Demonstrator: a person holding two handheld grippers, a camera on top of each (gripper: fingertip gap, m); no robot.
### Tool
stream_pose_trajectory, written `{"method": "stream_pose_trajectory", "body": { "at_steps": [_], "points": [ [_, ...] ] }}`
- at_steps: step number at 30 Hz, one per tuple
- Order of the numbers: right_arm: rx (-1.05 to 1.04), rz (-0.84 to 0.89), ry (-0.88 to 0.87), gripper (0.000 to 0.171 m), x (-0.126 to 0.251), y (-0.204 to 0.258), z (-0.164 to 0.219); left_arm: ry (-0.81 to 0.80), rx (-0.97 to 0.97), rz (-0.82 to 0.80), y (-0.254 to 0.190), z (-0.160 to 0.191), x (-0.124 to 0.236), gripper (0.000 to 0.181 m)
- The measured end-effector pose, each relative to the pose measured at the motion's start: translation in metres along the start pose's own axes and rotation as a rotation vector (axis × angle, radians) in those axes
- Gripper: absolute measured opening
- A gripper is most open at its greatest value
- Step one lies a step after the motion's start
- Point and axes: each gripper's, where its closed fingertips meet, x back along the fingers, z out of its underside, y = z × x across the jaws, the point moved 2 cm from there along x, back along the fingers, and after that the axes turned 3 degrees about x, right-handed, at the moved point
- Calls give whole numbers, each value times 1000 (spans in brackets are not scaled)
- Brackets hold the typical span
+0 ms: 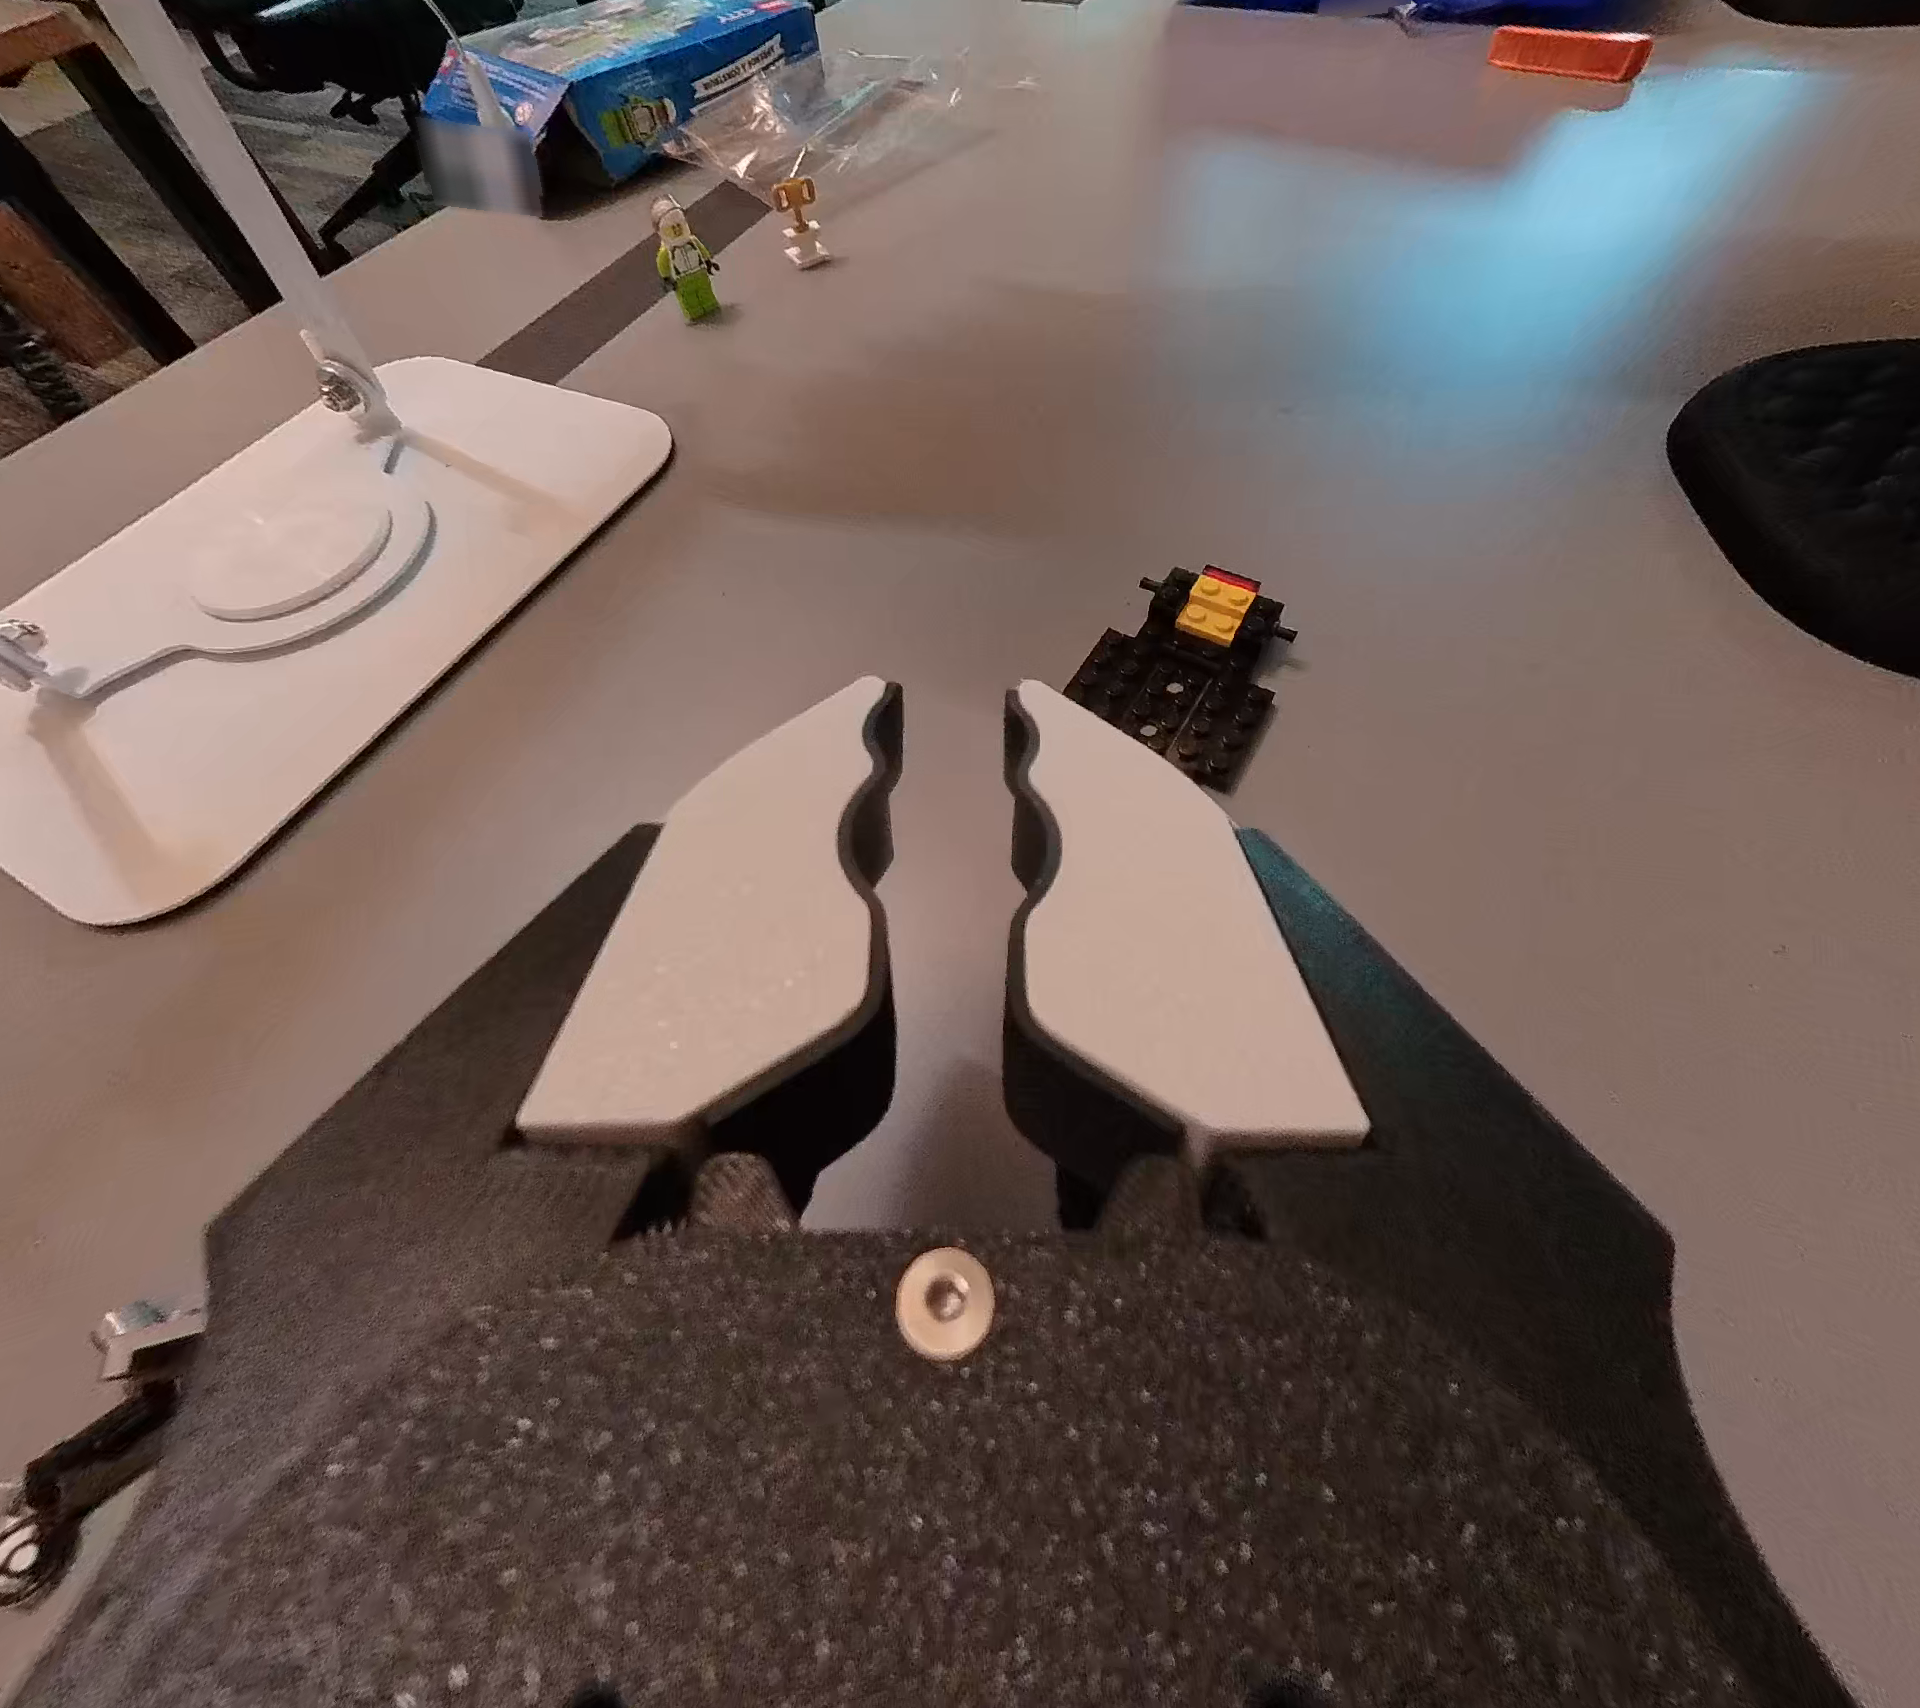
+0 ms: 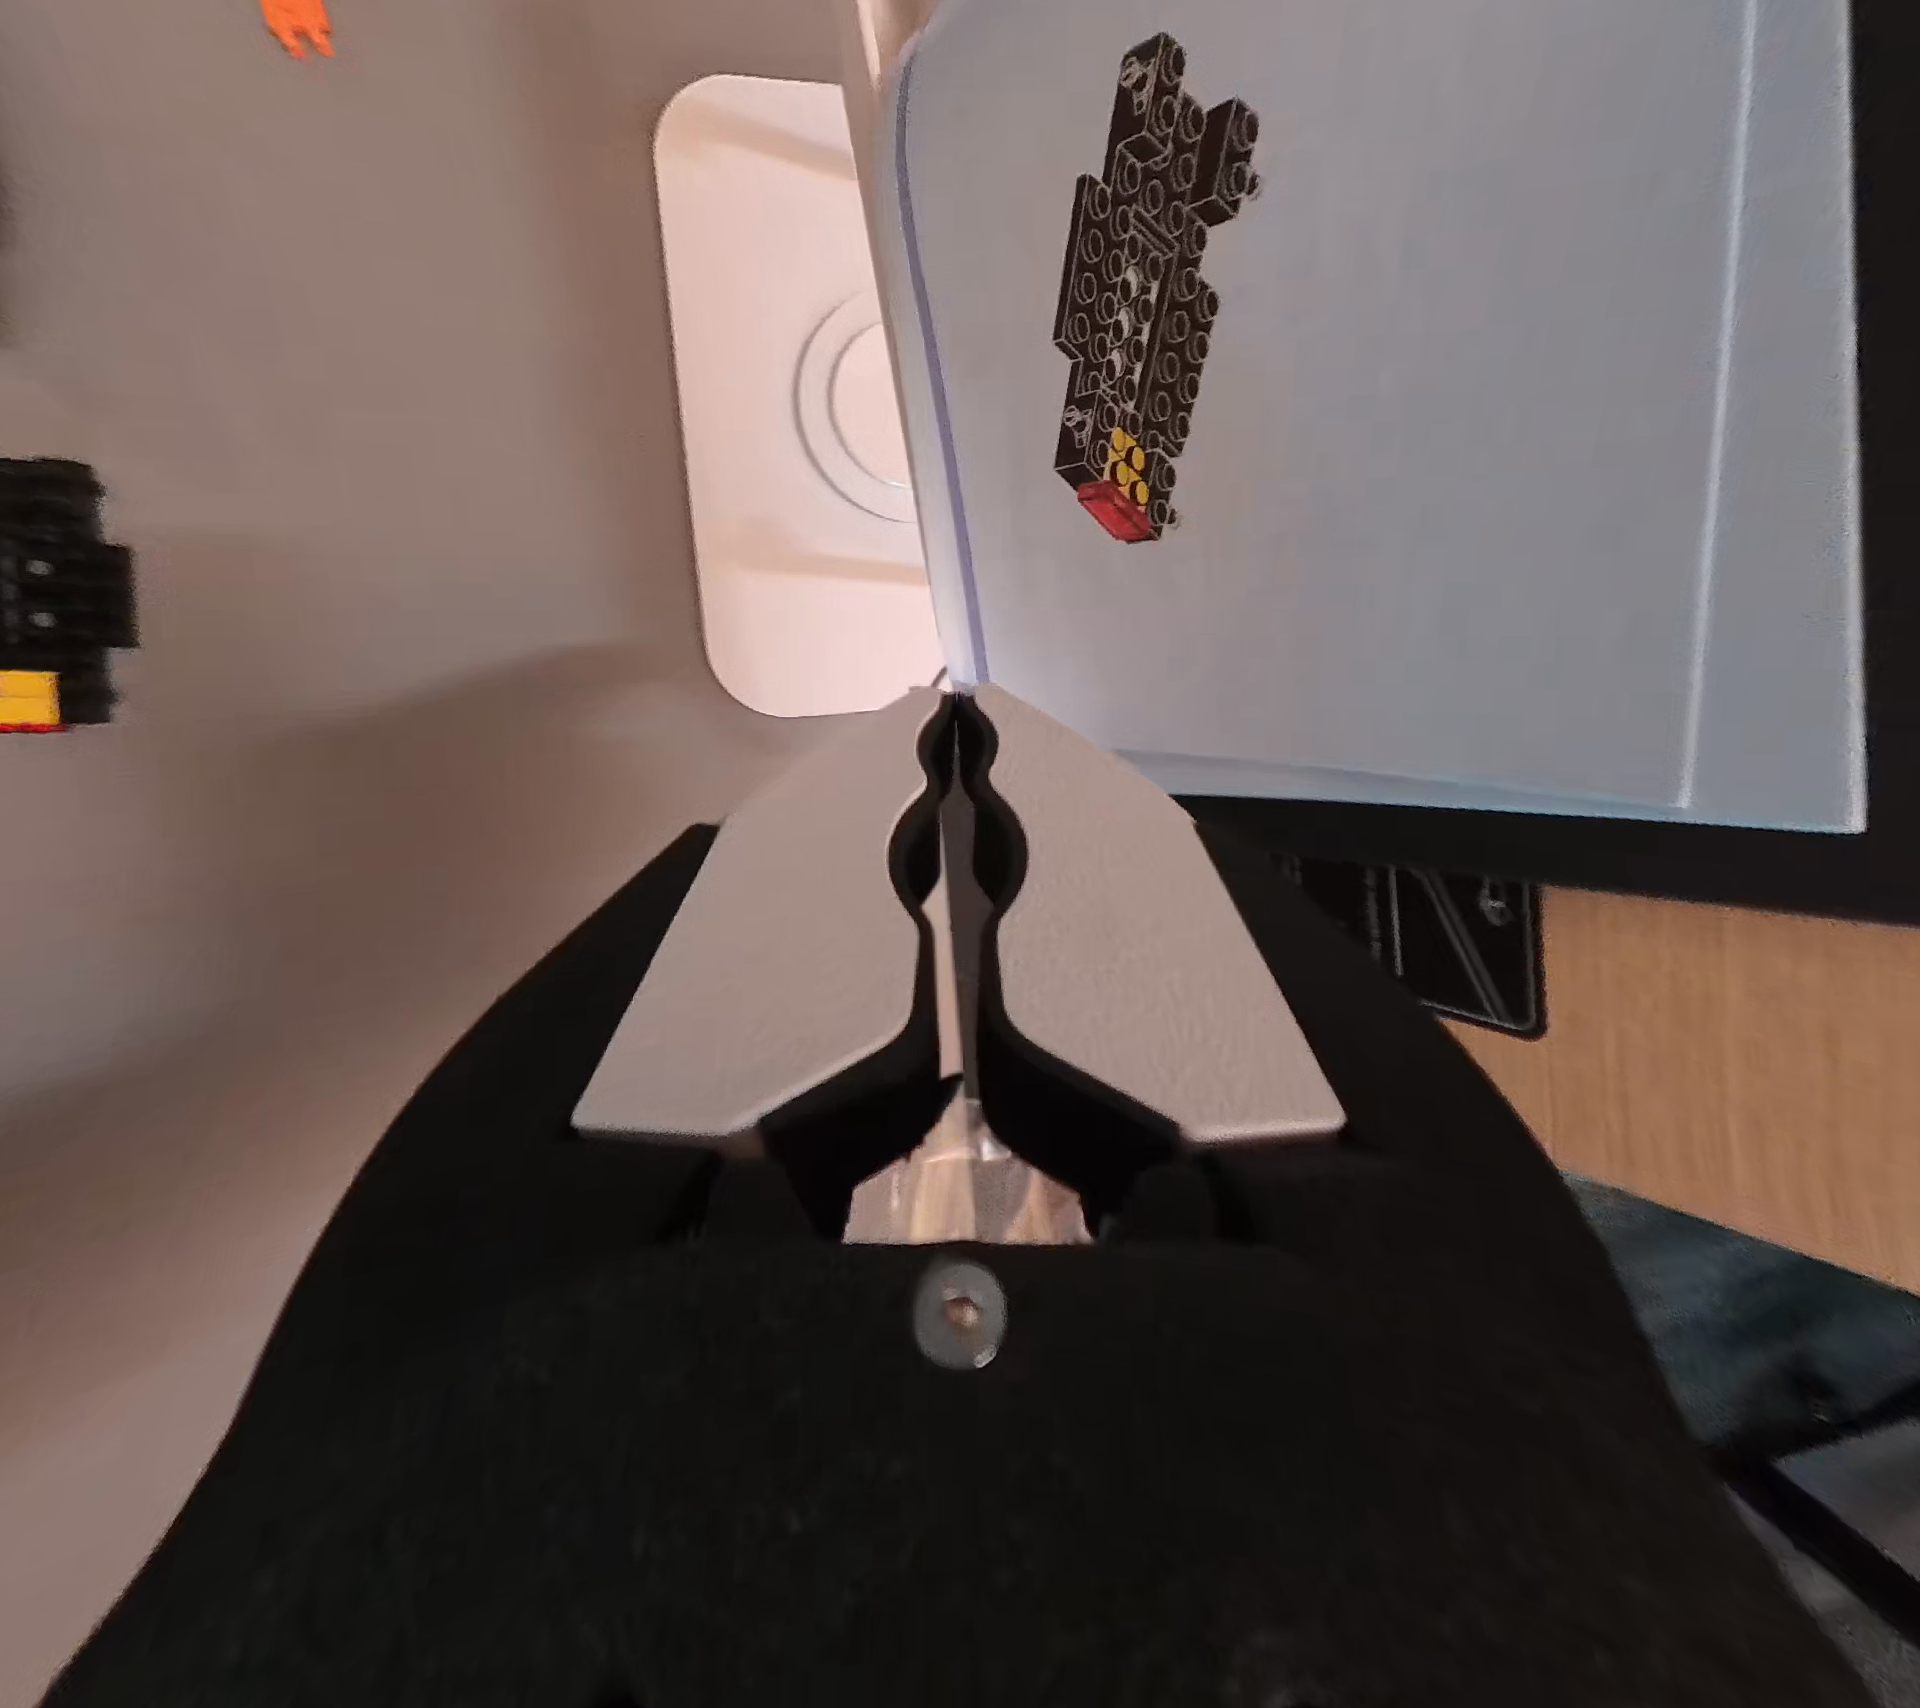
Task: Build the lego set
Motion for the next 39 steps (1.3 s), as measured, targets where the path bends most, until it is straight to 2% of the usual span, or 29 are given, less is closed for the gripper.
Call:
{"method": "stream_pose_trajectory", "body": {
  "at_steps": [11,39],
  "points": [
    [-156,-153,74,0,14,-3,-5,17,-3,28,-6,2,-3,18],
    [-217,-238,174,0,15,0,-7,50,-16,74,-16,7,-8,18]
  ]
}}
